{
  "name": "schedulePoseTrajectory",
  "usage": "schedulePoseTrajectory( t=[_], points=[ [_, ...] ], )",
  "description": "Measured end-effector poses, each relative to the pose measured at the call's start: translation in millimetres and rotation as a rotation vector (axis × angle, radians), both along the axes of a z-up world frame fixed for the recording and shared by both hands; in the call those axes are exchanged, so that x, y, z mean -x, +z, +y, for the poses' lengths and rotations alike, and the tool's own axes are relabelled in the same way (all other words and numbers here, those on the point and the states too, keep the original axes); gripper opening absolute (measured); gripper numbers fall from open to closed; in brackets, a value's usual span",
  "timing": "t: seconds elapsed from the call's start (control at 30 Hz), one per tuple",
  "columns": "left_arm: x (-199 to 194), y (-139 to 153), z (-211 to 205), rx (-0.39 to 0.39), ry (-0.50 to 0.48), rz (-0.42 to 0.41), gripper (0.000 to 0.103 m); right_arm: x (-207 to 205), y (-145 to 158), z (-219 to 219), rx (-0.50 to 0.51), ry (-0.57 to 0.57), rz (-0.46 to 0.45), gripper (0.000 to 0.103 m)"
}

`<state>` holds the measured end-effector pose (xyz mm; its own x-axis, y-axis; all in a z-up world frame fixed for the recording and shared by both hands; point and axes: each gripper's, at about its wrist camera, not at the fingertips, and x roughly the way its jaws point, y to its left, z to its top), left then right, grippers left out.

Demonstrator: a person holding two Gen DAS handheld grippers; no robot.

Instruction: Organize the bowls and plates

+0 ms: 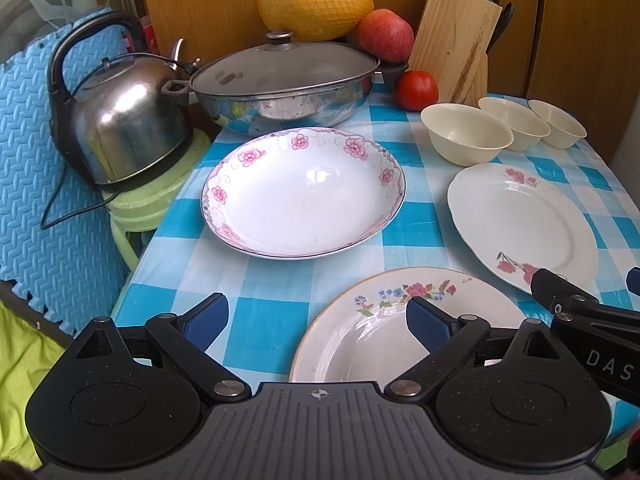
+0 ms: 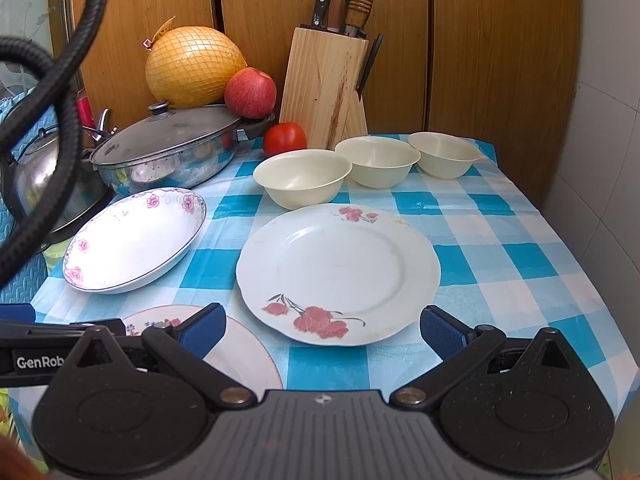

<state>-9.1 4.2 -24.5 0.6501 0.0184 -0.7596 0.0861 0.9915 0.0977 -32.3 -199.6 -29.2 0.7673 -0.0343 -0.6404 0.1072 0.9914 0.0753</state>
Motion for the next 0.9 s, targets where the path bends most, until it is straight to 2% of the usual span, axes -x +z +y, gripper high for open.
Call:
schedulePoseTrajectory(
  t=[0.33,0.73,0.83,0.9],
  points=[
    [2,-1,2,0.006,-0.006,0.032,0.098,3,-2,0,-0.007,0.009,0.027,0.102],
    [7,-19,18,0.092,-0.027,0.148,0.100,20,-16,3,0.001,0.059,0.100,0.101],
    [5,-23,21,0.090,-0.023,0.165,0.100,21,-18,4,-0.013,0.080,0.112,0.096],
    [4,-26,23,0.097,-0.014,0.175,0.100,20,-20,3,-0.034,0.092,0.120,0.088]
  ],
)
